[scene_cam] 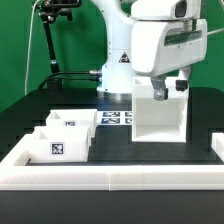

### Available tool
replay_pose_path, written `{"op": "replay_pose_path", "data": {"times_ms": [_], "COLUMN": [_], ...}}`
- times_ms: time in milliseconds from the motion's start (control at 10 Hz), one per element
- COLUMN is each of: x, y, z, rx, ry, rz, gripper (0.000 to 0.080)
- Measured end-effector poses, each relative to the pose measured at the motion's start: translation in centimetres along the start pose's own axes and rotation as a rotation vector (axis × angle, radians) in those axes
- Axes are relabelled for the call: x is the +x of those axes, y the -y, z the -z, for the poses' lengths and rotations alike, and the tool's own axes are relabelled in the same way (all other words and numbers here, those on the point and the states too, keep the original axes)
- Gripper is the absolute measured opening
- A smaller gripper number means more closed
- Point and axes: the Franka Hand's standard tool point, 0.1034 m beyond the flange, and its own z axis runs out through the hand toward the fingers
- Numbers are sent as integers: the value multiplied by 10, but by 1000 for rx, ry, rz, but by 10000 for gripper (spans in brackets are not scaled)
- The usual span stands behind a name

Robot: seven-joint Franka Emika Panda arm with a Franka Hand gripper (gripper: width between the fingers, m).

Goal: Assemble drawer

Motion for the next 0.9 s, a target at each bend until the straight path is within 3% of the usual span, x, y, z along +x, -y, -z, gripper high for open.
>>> {"op": "replay_pose_path", "data": {"times_ms": [700,900], "x": [-1,-12], "y": [1,16], "z": [1,7], "rx": [-5,-27], "ry": [-5,-21], "rz": [-15,-97], "gripper": [650,650]}}
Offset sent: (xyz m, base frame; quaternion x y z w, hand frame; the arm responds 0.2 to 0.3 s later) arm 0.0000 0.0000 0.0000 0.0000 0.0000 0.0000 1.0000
